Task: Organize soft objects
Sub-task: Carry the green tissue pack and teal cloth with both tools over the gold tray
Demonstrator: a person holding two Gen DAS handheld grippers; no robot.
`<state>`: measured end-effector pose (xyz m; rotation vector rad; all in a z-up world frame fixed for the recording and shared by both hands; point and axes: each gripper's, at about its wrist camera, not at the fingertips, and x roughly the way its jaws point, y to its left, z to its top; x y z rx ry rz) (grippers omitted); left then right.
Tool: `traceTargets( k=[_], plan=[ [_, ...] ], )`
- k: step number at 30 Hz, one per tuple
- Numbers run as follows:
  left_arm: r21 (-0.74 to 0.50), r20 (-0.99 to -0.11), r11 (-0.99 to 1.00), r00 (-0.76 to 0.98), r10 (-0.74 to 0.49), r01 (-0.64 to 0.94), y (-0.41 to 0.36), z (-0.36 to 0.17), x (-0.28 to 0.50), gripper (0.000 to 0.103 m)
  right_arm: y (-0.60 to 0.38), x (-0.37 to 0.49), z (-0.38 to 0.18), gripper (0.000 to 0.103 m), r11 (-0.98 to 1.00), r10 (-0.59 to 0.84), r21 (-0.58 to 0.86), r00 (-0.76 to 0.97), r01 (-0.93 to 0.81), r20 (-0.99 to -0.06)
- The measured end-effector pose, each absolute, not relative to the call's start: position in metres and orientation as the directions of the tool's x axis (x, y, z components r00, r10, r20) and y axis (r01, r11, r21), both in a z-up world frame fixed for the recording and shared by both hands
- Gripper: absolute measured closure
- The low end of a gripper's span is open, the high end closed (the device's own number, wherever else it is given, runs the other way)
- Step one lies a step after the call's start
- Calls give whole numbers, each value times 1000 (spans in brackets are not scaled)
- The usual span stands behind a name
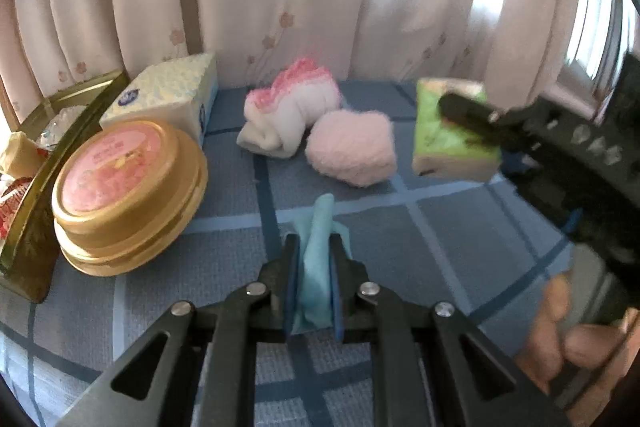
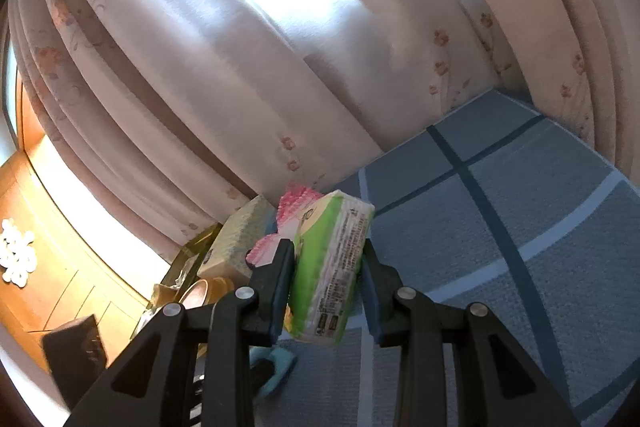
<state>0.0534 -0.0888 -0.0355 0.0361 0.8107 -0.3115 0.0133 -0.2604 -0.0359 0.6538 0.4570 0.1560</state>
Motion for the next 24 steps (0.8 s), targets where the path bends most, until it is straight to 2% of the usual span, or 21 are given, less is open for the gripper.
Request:
traceTargets(
  k=[4, 12, 24],
  plan=[
    [-30, -677, 960, 701, -223, 277, -82, -22, 46, 91, -259, 10, -34, 68, 803, 243, 595, 896, 29, -373],
    [-35, -650, 967, 729, -213, 251, -57, -12, 38, 91, -246, -5, -32, 68, 828, 209, 558, 899, 47, -385],
    [-47, -595, 983, 786, -168, 175, -4, 7, 28, 91, -181, -18, -20, 68, 848, 284, 526, 893, -65, -347]
  ],
)
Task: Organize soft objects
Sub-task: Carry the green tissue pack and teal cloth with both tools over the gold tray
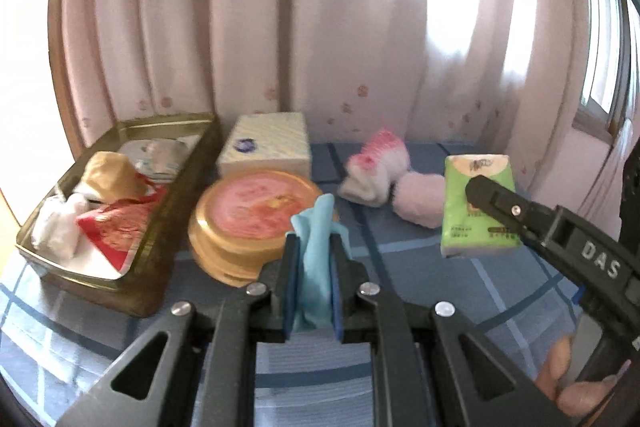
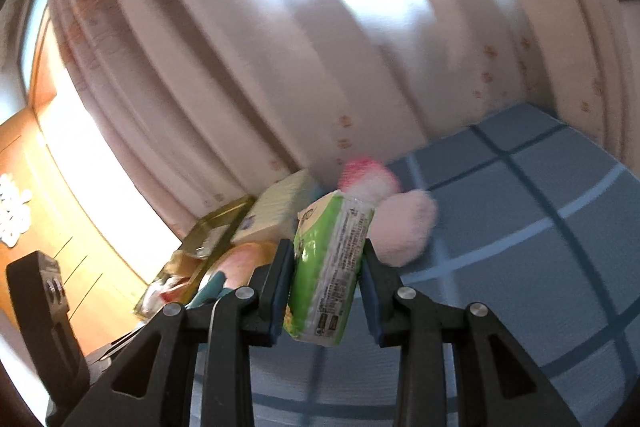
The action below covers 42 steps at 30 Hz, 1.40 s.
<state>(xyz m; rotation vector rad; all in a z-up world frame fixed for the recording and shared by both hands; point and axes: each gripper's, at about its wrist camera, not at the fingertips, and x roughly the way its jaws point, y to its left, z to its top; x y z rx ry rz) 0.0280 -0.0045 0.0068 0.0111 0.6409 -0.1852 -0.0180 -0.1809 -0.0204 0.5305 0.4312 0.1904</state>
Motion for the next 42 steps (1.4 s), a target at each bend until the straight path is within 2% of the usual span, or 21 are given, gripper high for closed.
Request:
traceTargets(
  k=[22, 35, 42],
  plan=[
    [-54, -538, 995, 842, 40, -82, 130, 33, 42, 91, -35, 31, 22, 68, 847, 471, 424, 823, -322, -316],
    [-18, -504, 988, 855, 126, -156, 171, 53, 75, 91, 14, 77, 36, 68, 842, 503, 390, 803, -373, -319],
    [-3, -524, 983, 838, 156, -185, 185, 55, 113, 91, 29, 105, 42, 68, 853, 491, 372, 806, -366, -331]
  ],
)
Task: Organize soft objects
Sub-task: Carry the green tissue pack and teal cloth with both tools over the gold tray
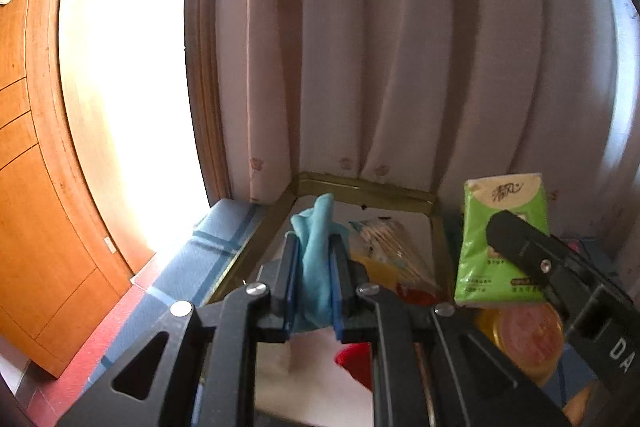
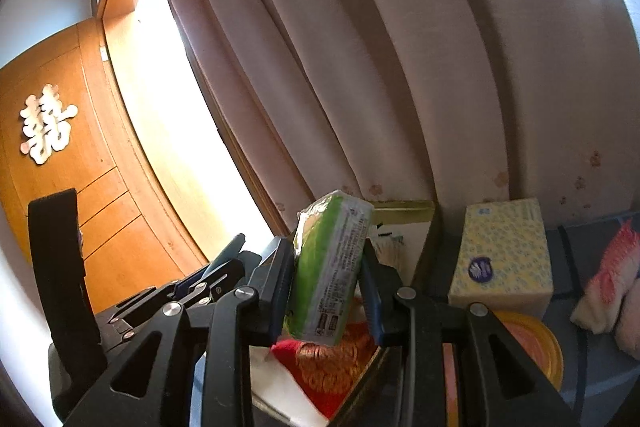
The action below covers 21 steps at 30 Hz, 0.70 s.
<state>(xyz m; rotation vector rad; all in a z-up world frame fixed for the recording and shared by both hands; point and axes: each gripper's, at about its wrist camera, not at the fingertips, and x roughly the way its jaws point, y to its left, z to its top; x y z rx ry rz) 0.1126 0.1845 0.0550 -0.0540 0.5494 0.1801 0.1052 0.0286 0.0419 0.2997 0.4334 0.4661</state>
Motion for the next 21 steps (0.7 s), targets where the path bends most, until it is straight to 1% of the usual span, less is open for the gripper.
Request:
traceTargets(
  k=[12, 17, 21],
  plan=[
    [43, -590, 968, 776, 224, -247, 200, 52, 178, 91, 54, 149, 44, 68, 876, 456, 351, 802, -330, -386],
    [28, -627, 968, 750, 212, -250, 208, 44, 200, 91, 64, 162, 47, 68, 878, 454, 358, 788, -317, -417],
    [18, -648, 966, 733, 207, -257, 215, 41, 209, 91, 76, 162, 46, 68, 883, 454, 337, 778, -327, -435]
  ],
)
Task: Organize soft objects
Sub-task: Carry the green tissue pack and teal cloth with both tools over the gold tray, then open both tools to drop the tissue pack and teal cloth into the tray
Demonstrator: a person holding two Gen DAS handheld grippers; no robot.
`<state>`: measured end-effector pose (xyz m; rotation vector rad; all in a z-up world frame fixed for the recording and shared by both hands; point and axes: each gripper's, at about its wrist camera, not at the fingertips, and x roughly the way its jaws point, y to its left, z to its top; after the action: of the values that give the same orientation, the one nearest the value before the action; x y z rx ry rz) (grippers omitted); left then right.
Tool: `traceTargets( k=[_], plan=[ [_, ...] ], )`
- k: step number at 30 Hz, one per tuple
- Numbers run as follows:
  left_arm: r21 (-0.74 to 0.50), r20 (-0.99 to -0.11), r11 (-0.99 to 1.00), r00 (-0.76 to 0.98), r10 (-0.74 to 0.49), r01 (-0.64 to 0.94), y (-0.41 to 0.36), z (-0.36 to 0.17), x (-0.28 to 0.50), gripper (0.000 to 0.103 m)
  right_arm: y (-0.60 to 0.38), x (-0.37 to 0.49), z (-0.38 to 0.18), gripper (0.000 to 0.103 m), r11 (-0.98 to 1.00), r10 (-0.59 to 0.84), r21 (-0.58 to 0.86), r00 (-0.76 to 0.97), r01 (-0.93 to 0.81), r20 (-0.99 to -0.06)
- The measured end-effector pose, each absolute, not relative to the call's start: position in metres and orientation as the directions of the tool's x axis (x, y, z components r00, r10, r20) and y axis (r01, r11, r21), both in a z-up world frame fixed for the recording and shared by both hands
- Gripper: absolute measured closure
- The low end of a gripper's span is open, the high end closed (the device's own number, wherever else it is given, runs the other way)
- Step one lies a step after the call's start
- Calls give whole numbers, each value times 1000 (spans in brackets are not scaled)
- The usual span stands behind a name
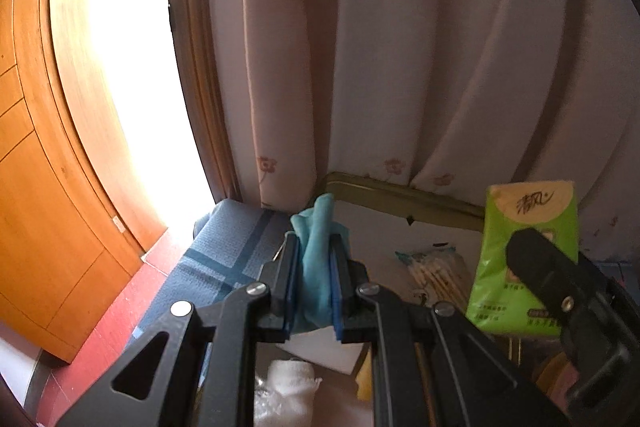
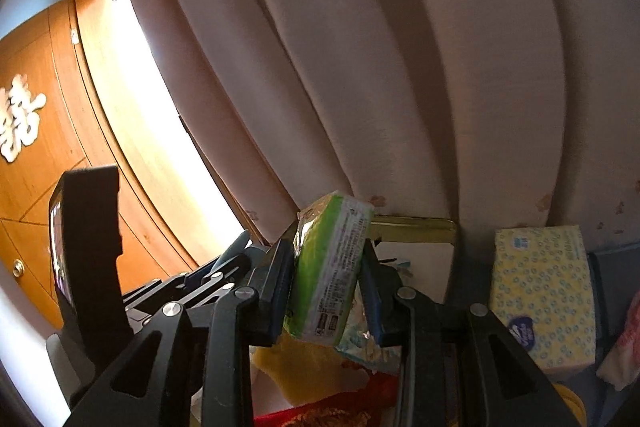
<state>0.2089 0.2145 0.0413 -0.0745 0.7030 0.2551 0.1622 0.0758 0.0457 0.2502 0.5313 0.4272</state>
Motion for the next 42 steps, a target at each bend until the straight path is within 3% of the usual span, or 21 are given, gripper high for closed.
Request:
traceTargets(
  k=[27, 34, 36, 38, 39, 41, 42],
  plan=[
    [-45, -745, 965, 652, 139, -257, 235, 18, 230, 91, 100, 220, 38, 68, 854, 506, 442, 638, -275, -581],
    [-53, -749, 966, 650, 128, -252, 237, 15, 233, 91, 102, 237, 27, 66, 832, 538, 484, 602, -270, -590],
    [-61, -749, 967, 652, 119, -246, 237, 15, 233, 91, 103, 244, 23, 61, 817, 562, 505, 581, -278, -589],
    [-60, -749, 966, 651, 121, -250, 237, 15, 233, 88, 100, 246, 25, 48, 811, 568, 516, 582, -276, -582],
    [-62, -747, 966, 653, 122, -251, 237, 15, 233, 82, 99, 243, 27, 36, 809, 569, 520, 588, -275, -575],
    [-66, -746, 965, 655, 120, -253, 237, 15, 233, 54, 94, 238, 30, 30, 800, 576, 533, 604, -276, -551],
    [-72, -742, 965, 660, 116, -251, 238, 15, 232, 29, 91, 235, 33, 30, 793, 580, 542, 614, -278, -535]
  ],
)
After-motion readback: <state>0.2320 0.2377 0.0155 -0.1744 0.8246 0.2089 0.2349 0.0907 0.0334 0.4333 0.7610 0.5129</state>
